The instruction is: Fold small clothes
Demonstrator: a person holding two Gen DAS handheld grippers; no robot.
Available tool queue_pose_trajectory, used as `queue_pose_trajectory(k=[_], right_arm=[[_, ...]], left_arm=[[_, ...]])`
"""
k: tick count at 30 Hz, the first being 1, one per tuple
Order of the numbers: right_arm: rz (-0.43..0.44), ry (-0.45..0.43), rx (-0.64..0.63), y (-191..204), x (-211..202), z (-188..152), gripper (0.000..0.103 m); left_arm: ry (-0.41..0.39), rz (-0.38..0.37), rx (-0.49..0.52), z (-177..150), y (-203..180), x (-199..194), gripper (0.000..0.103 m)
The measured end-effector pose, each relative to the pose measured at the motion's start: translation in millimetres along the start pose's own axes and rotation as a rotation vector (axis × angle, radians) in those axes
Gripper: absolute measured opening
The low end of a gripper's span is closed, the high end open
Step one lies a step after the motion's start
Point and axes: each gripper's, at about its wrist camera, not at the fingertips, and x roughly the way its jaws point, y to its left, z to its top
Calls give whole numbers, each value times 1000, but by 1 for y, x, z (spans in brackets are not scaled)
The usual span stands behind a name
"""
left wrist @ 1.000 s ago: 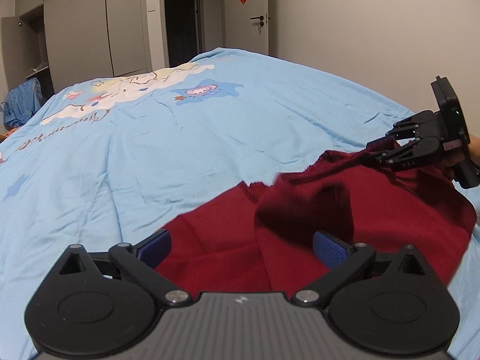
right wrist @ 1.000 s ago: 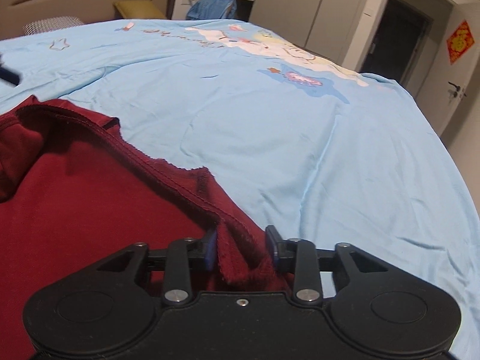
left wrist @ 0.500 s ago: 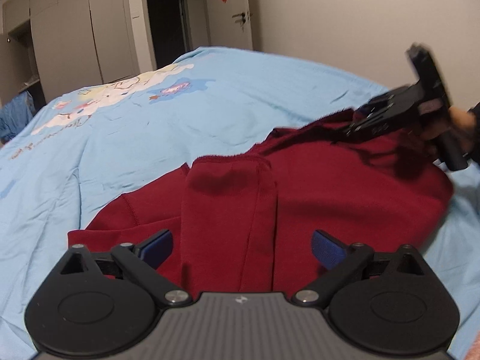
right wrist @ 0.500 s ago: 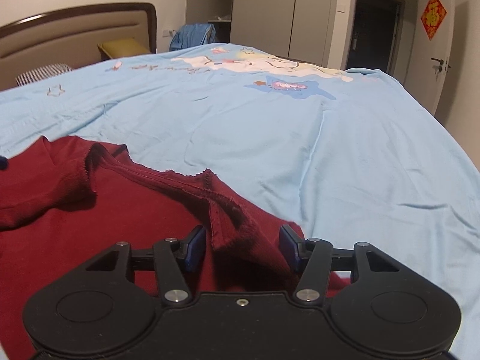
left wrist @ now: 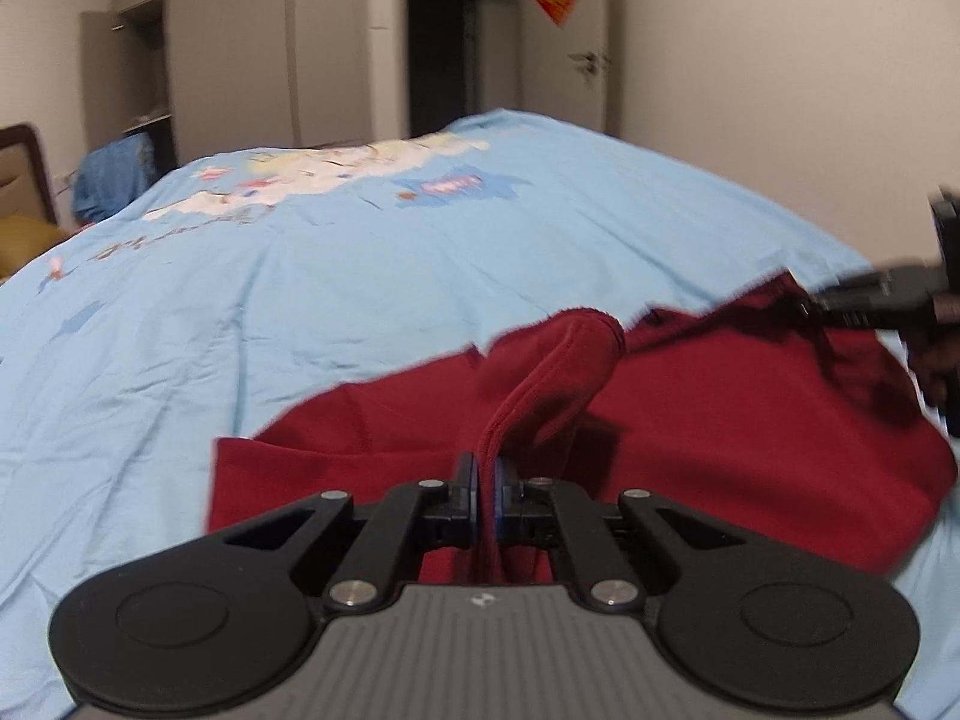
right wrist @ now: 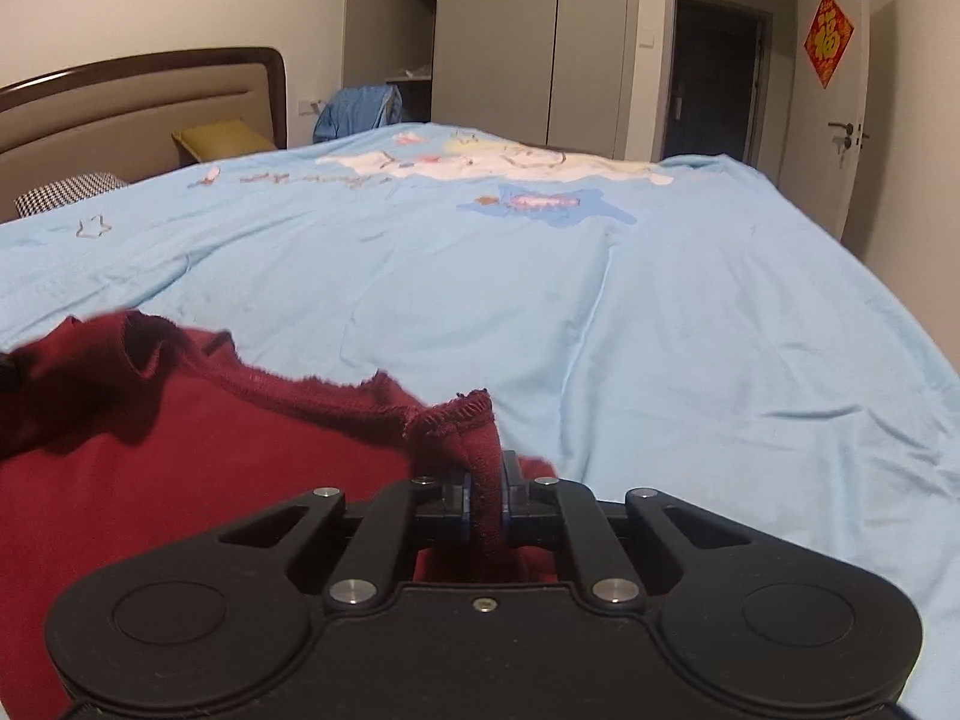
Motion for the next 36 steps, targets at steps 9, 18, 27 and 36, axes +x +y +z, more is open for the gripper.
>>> queue_pose_trajectory(k=[9,18,27,36], right_arm=[[-23,-42,-1,3,15,17,8],[-43,24,35,1,36,7,15],[-5,-19,149,-10,-6,-10,65],[37,-41,236,8,-98,-63,76]], left_arm=[[-23,41,-311,1,82,1,4],[31,-28,-519,-34,118,20,22],[-40,-72,-497,-52,107,-23,82],[-51,-121,-422,-91,73,-58,83]])
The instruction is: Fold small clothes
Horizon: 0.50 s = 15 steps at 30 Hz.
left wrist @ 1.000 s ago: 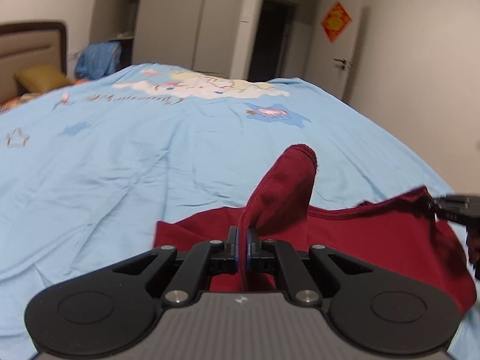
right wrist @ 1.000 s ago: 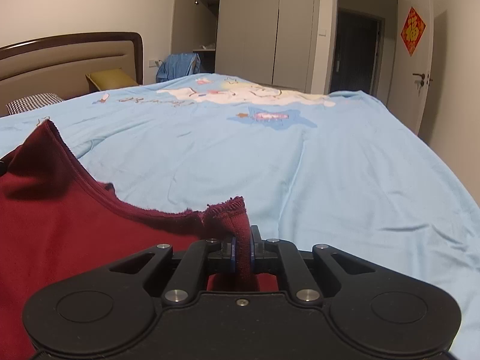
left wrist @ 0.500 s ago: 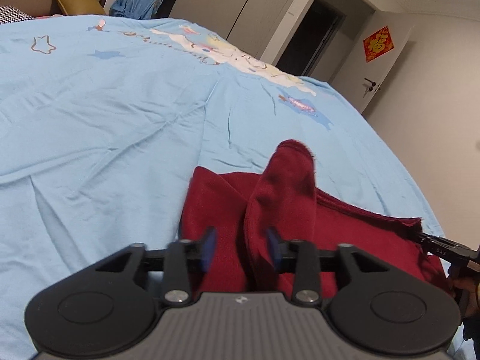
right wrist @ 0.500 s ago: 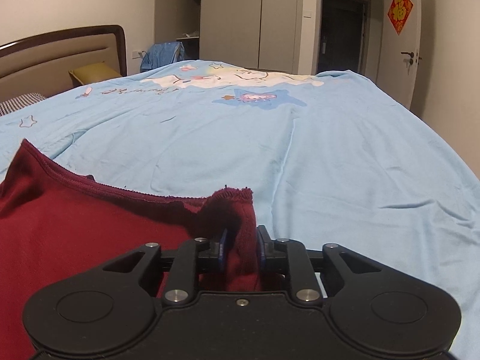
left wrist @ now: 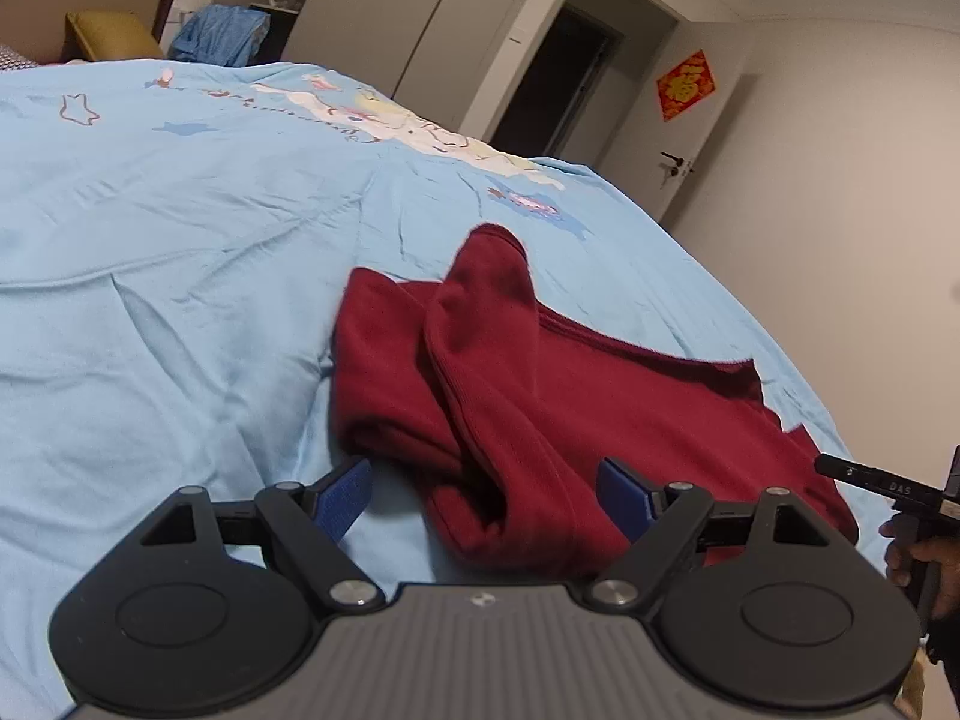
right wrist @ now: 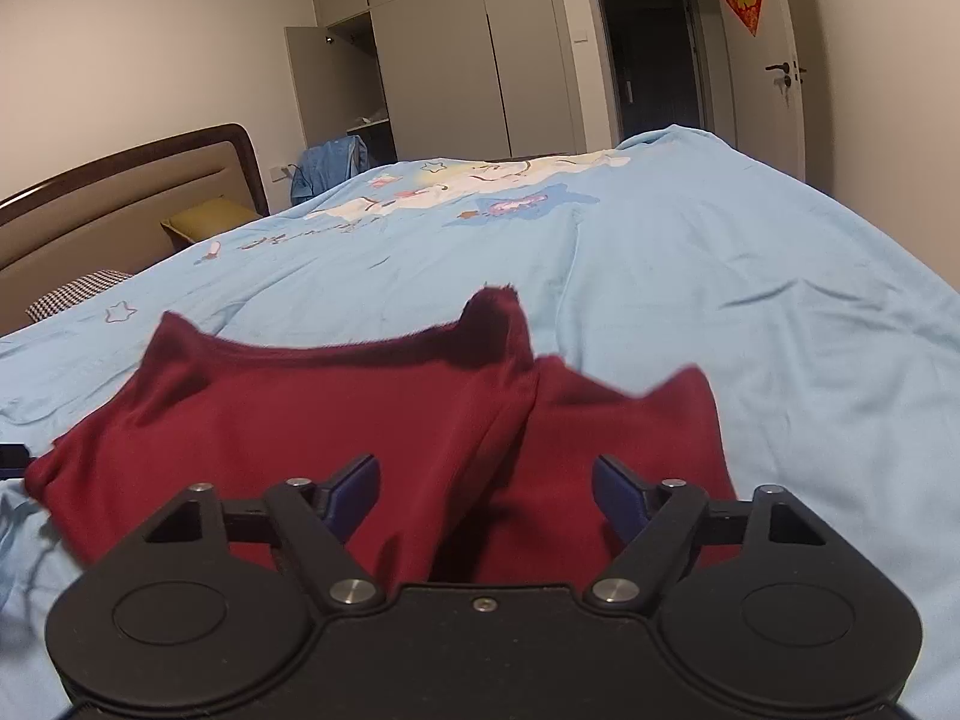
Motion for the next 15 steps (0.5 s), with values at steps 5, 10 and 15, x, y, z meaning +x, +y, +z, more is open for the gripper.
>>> queue_pose_trajectory(k=[5,10,15], right_arm=[[31,15,17,14,-30,-24,57],[36,22,48,18,-35,-34,29],[21,1,67,18,-36,-32,8]], left_arm=[[19,-20,4,-15,0,-1,63],[40,1,-3,-16,1,4,20],[10,41,28,-12,-10,-6,12]])
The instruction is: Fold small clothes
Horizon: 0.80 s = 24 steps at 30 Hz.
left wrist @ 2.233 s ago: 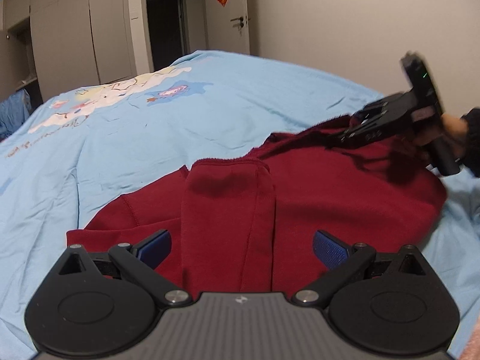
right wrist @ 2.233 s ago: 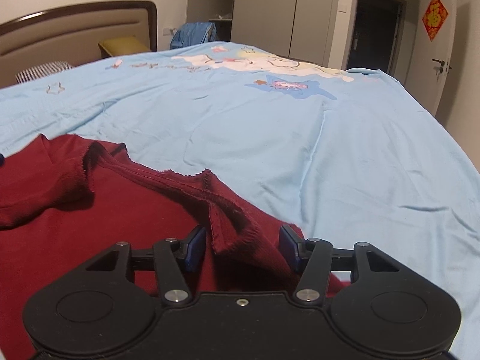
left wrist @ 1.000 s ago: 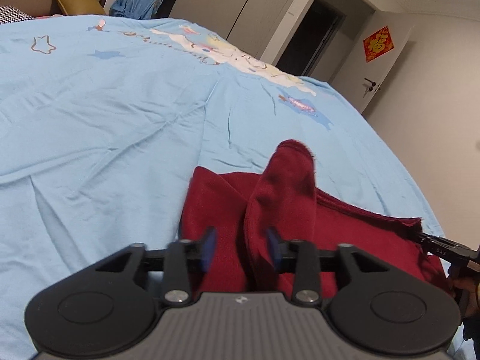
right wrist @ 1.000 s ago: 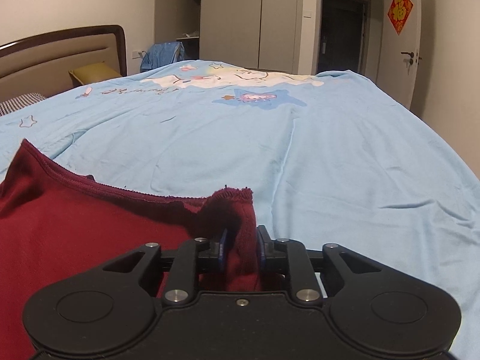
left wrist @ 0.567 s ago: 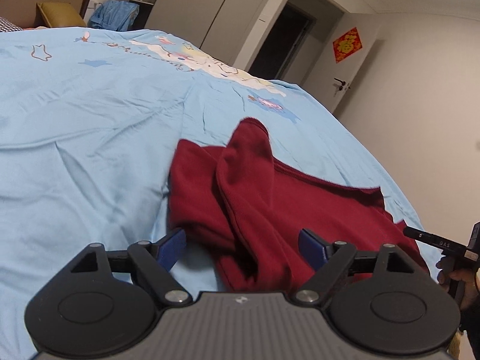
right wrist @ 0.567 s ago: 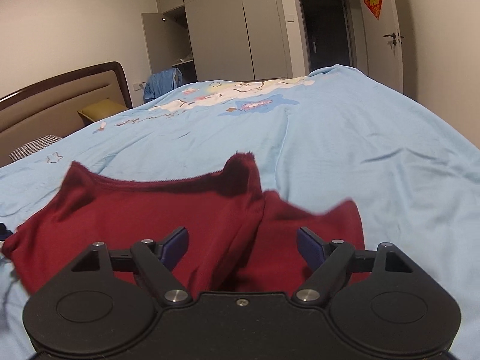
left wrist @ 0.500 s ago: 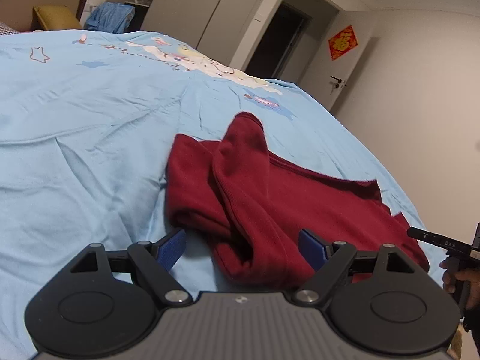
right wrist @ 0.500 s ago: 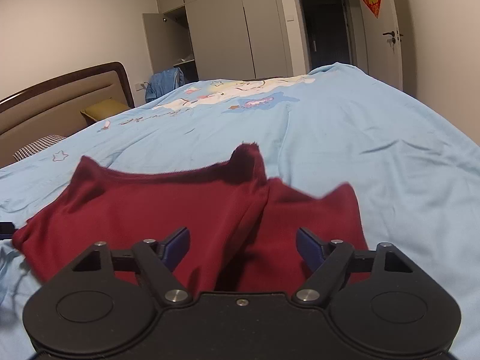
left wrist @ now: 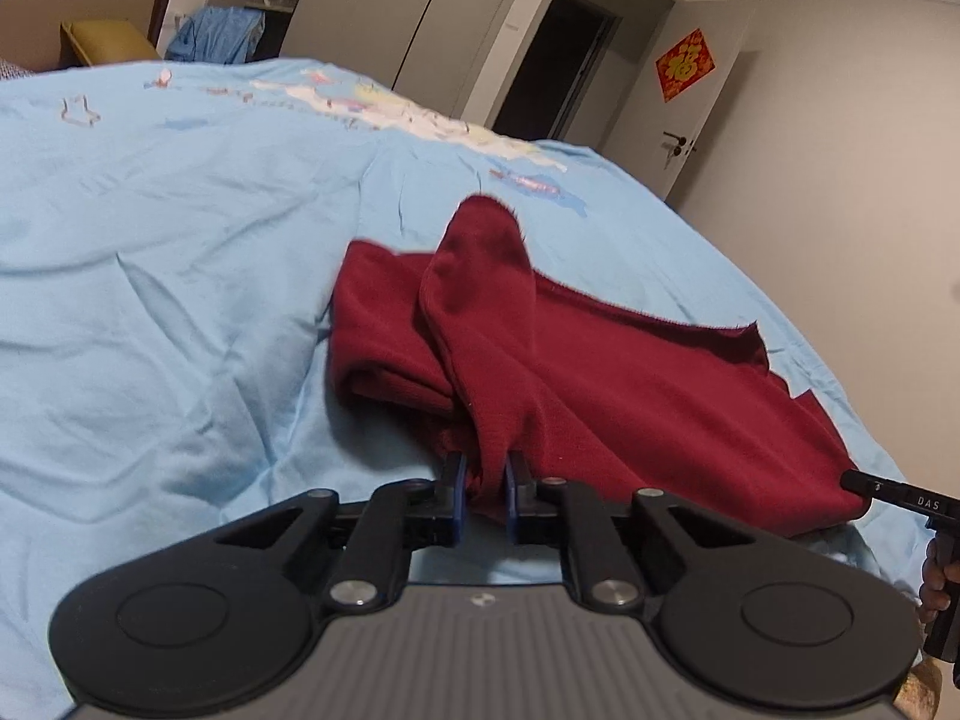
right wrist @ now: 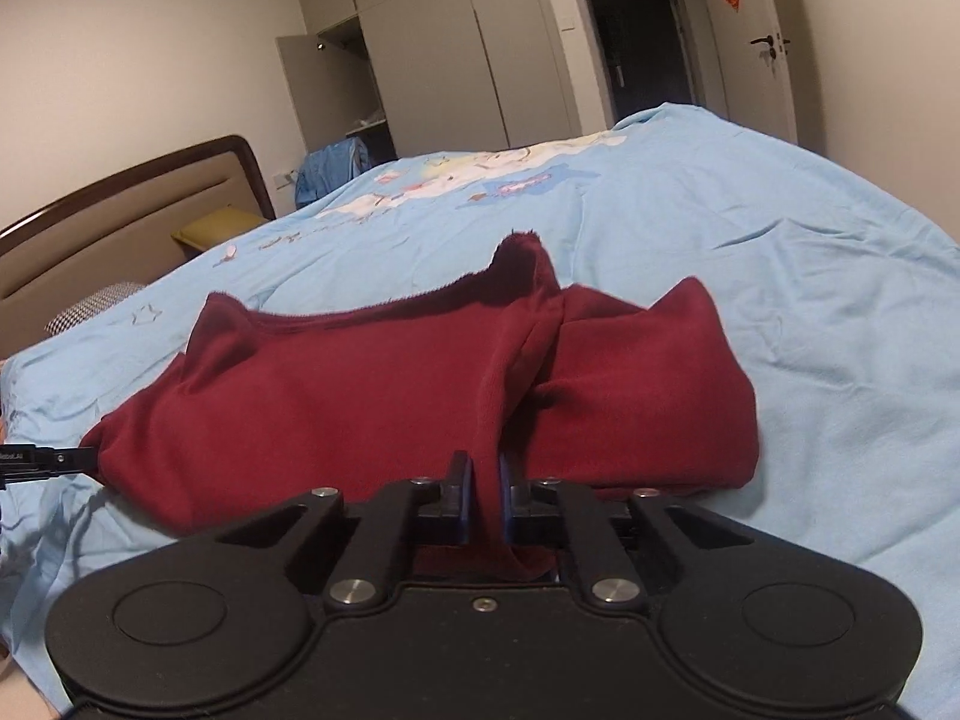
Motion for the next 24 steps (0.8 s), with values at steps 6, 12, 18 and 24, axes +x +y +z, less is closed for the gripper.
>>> queue_pose_trajectory(k=[6,12,18,24], right_arm=[[-15,-15,27,-7,-12,0,7],[-29,31,51,-13,-3,-18,7],[-26,35,52,-14,-1,-22,7],[-29,16,-9,-8,-5,-15,21]], left_arm=[[40,43,-23,11,3,-7,11],[95,87,-40,1,11,8,12],[107,96,22,3,7,6,12],[100,61,66,10,0,-4,21]])
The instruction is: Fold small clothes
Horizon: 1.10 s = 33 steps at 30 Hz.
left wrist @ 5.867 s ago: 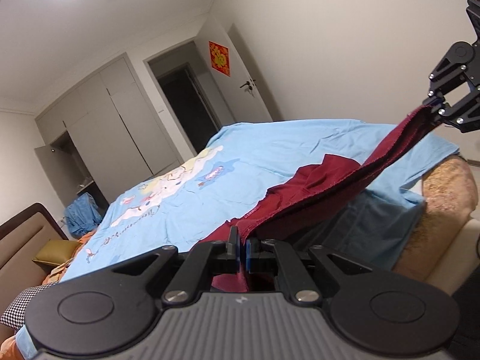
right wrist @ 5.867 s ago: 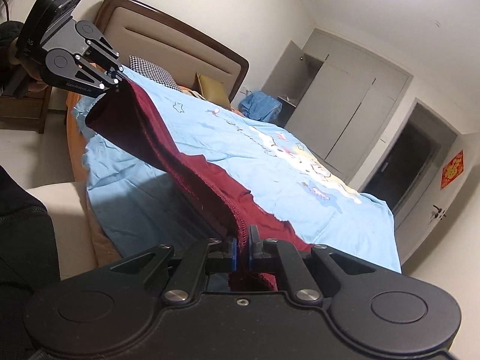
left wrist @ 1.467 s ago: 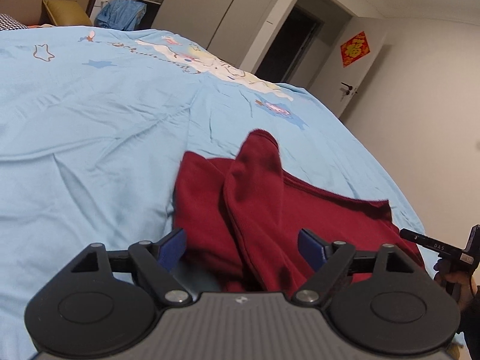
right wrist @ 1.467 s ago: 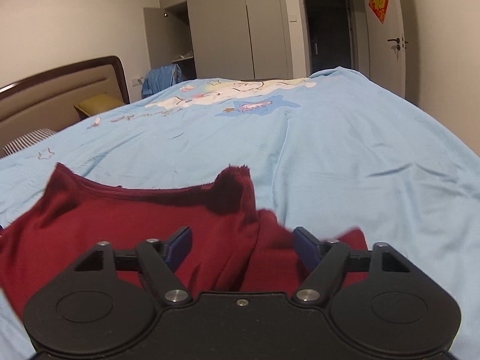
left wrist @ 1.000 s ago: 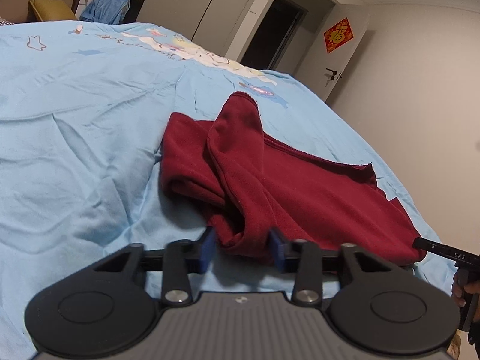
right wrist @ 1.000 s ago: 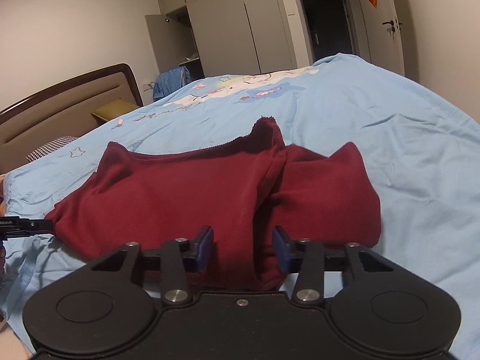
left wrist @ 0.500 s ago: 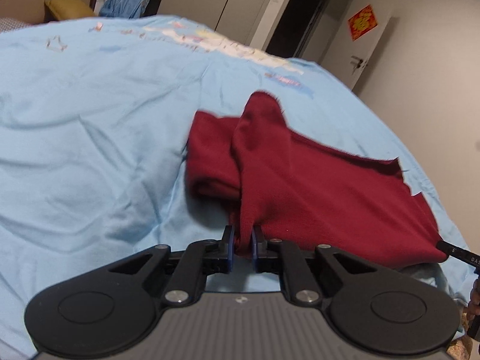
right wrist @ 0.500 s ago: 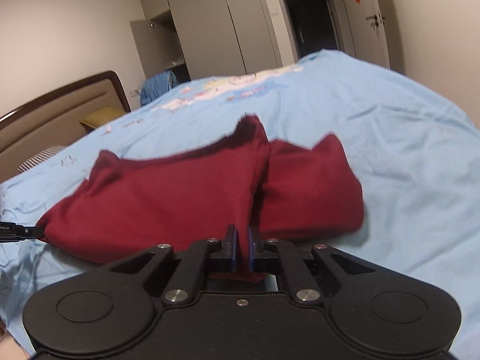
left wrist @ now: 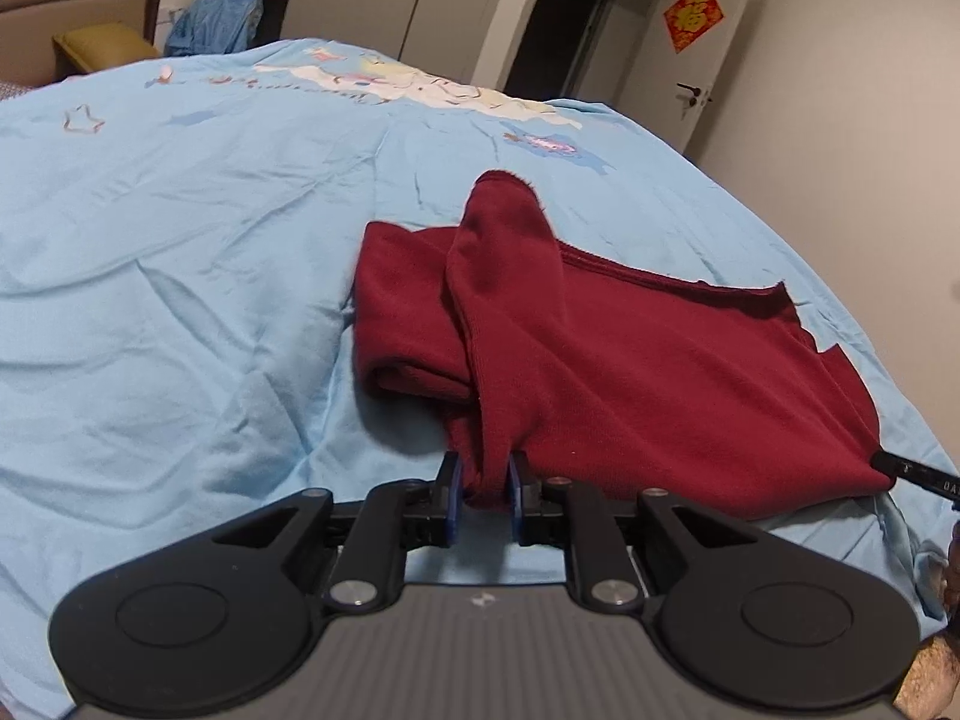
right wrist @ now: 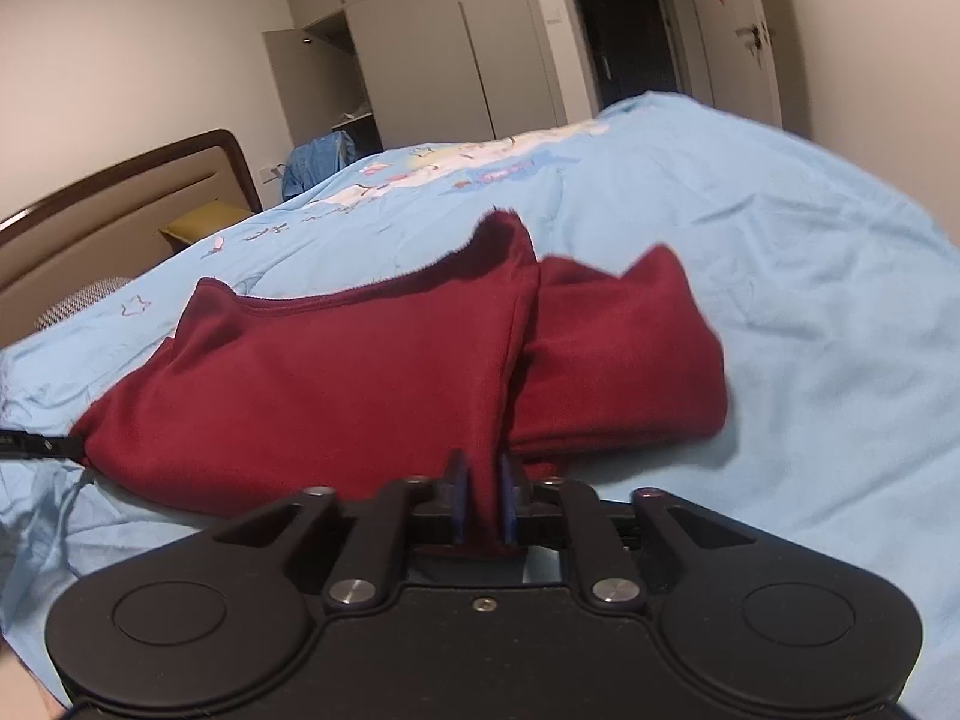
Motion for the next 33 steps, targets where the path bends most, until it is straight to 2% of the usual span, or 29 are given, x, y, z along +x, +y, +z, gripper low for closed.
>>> queue_pose_trajectory(k=[1,2,3,4,5,7,9,10,12,20,23,24,25,26,28,29,33], right_arm=[[-6,-10,-14,1,-1,3,23],[-10,-20,-22,1,-3,7,31],[-12,-29,-28,0,-4,11,43],[-14,-39,-34,0,-3,16,48],[-17,-48,-43,-1,-2,21,54],[-19,-58,-62,0,4,31,57],[-9,-68,-84,2,13,41,70],[-5,-70,-100,4,19,46,71],[-3,-69,-139,7,33,57,72],[-2,-54,-130,0,102,103,70],[-28,-36,-157,-3,127,113,63],[-34,-29,-163,-3,136,115,58],[-38,-21,-164,-5,143,116,54],[-43,-13,-164,-6,151,116,45],[-48,0,-166,-8,163,118,26],[-49,2,-162,-10,166,119,12],[-50,-46,-140,-12,168,122,7]], left_arm=[[-6,7,4,2,-1,-4,25],[-14,13,7,4,-1,-7,31],[-22,12,11,7,-1,-10,42],[-34,14,19,10,-1,-13,51],[-49,19,32,14,-3,-15,54],[-66,33,60,25,-7,-12,61],[-84,34,80,38,-11,-4,69],[-94,27,92,46,-14,2,76],[-109,32,113,62,-19,18,83],[-117,55,83,128,-20,102,83],[-96,61,74,138,-17,131,74],[-86,61,71,139,-14,139,66],[-77,59,65,140,-13,146,53],[-67,55,54,139,-10,152,45],[-58,50,27,137,-4,161,8],[-62,56,23,136,-3,163,6],[-128,73,24,133,-1,158,5]])
